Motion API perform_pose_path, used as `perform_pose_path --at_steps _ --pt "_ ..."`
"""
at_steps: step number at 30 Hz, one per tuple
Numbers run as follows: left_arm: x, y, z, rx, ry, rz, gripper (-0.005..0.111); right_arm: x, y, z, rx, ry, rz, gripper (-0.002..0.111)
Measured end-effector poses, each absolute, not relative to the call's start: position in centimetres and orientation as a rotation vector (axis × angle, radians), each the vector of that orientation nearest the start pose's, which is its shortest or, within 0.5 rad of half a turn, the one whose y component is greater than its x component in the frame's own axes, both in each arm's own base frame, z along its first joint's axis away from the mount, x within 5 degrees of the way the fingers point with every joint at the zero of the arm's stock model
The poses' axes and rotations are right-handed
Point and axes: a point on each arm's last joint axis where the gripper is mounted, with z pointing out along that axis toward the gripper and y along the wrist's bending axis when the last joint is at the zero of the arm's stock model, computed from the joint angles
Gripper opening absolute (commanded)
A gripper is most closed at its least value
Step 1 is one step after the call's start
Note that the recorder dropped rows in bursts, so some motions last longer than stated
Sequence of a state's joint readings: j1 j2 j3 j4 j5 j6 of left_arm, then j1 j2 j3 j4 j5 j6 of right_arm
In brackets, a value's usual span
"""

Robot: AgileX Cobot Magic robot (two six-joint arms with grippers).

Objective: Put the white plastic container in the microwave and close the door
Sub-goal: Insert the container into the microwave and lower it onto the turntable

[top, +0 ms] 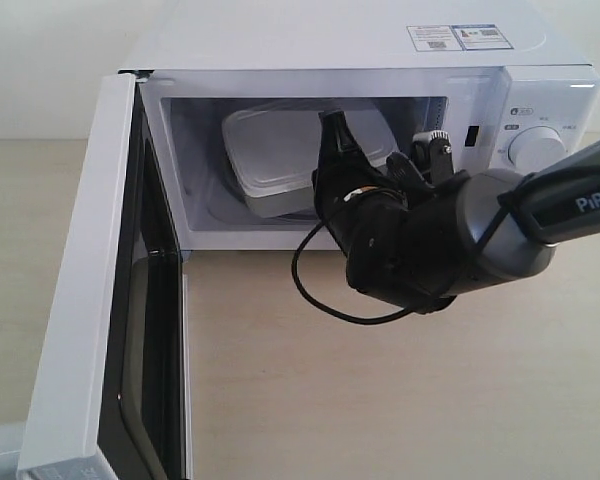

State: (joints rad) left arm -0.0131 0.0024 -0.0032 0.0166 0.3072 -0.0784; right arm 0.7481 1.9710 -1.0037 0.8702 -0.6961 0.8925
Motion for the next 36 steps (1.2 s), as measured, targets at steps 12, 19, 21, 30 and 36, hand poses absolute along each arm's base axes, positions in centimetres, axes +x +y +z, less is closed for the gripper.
perform_pose_path --at_steps 12,19,21,30,36 --pt "5.43 -0.03 18.63 -0.048 1.79 -0.05 0.004 32.95 23.56 16.34 1.17 1.721 1.058 0.0" --pt "5.43 -0.03 18.63 -0.048 1.79 -0.05 0.004 32.97 23.56 16.4 1.158 1.719 1.056 0.0" --pt "5.43 -0.03 18.63 -0.048 1.79 -0.05 0.004 33.0 23.55 16.43 1.152 1.717 1.056 0.001" --pt "5.43 -0.03 18.63 -0.048 1.79 -0.05 0.004 33.07 23.7 16.68 1.103 1.717 1.064 0.038" --pt "5.43 -0.03 18.63 -0.048 1.79 -0.05 0.004 33.16 23.73 16.86 1.098 1.704 1.068 0.046"
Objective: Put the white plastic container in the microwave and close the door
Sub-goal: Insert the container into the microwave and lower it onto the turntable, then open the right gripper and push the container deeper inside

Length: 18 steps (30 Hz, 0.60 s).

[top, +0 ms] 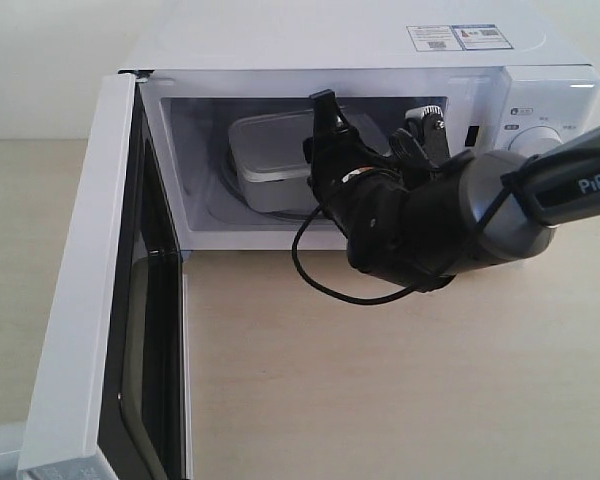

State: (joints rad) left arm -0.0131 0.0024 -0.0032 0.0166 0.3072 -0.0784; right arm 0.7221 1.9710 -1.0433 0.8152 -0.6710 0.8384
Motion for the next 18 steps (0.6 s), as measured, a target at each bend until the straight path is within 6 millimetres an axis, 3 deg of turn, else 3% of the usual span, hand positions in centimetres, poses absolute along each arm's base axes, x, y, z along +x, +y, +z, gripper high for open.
perform_pose_path --at_steps 9,16,18 --pt "5.4 0.0 18.6 -0.048 1.79 -0.05 0.004 32.8 24.1 16.1 1.079 1.825 1.04 0.046" --pt "5.4 0.0 18.6 -0.048 1.79 -0.05 0.004 31.3 24.0 16.2 0.761 1.97 0.921 0.045" --pt "5.4 0.0 18.6 -0.048 1.79 -0.05 0.004 30.6 23.7 16.4 0.635 2.019 0.857 0.041"
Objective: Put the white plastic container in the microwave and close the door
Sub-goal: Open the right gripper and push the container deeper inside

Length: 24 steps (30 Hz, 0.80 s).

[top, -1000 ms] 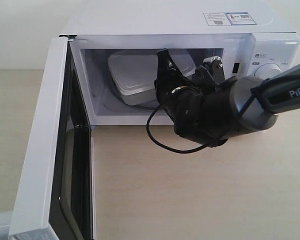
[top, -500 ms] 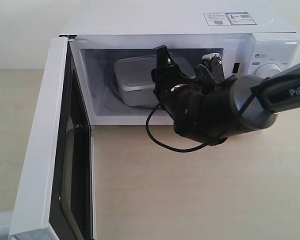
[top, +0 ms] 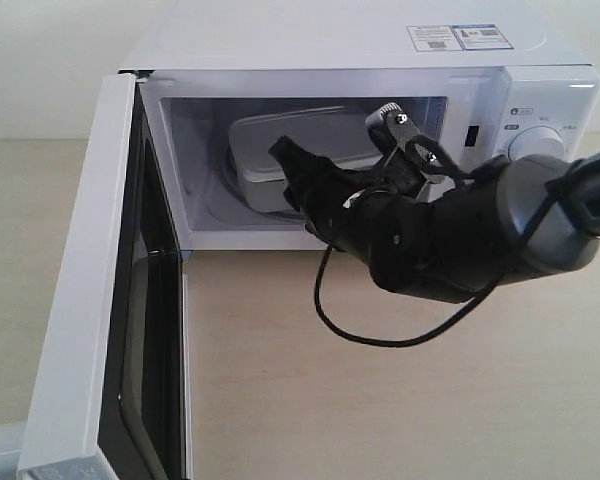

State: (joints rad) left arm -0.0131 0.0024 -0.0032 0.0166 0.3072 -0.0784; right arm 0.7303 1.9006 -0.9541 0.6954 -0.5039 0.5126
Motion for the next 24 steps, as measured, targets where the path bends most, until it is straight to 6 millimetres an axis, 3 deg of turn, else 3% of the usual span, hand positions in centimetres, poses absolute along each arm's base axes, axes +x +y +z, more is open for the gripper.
perform_pose_path --at_steps 5,7,11,16,20,24 --pt "5.4 0.0 18.6 -0.048 1.79 -0.05 0.004 29.1 23.3 17.1 0.264 2.162 0.7 0.011" --pt "5.4 0.0 18.6 -0.048 1.79 -0.05 0.004 28.5 23.4 17.5 0.028 2.2 0.618 -0.001" --pt "5.4 0.0 18.6 -0.048 1.79 -0.05 0.004 28.0 23.4 17.4 -0.432 2.168 0.414 0.0" --pt "5.4 0.0 18.6 -0.048 1.79 -0.05 0.004 29.4 23.1 15.1 -0.437 2.009 0.26 0.0" --pt "5.4 0.0 18.6 -0.048 1.79 -0.05 0.004 30.2 23.5 14.7 -0.405 1.902 0.274 0.0" --pt "5.4 0.0 18.6 -0.048 1.79 -0.05 0.004 31.7 25.1 13.5 -0.412 1.906 0.292 0.0"
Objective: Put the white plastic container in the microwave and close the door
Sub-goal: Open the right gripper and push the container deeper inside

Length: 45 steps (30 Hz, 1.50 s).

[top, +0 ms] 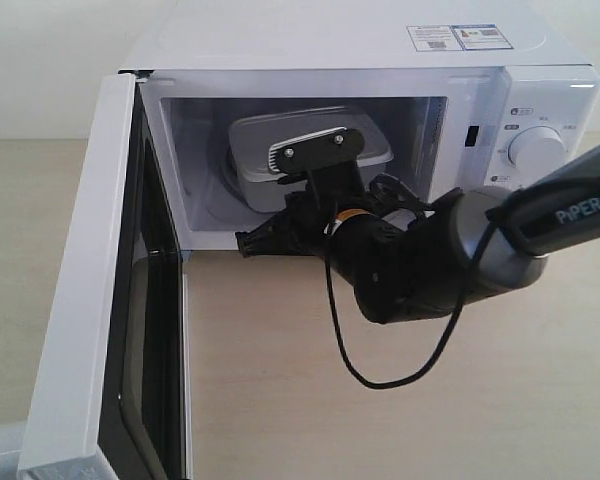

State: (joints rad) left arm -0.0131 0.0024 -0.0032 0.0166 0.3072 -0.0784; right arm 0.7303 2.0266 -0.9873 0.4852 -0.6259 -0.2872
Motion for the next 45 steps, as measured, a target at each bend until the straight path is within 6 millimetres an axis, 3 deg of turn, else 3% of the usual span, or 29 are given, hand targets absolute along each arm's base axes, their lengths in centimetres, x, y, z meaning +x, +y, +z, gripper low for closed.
perform_pose_path --at_steps 9,23,37,45 --pt "5.4 0.0 18.6 -0.048 1.79 -0.05 0.004 33.7 26.8 12.6 -0.401 1.895 0.305 0.0" --pt "5.4 0.0 18.6 -0.048 1.79 -0.05 0.004 36.7 26.3 13.1 -0.33 1.879 0.298 0.0" --pt "5.4 0.0 18.6 -0.048 1.79 -0.05 0.004 35.5 27.4 13.0 -0.378 1.942 0.316 0.0" --pt "5.4 0.0 18.6 -0.048 1.79 -0.05 0.004 33.4 27.5 15.5 -0.535 2.024 0.346 0.0"
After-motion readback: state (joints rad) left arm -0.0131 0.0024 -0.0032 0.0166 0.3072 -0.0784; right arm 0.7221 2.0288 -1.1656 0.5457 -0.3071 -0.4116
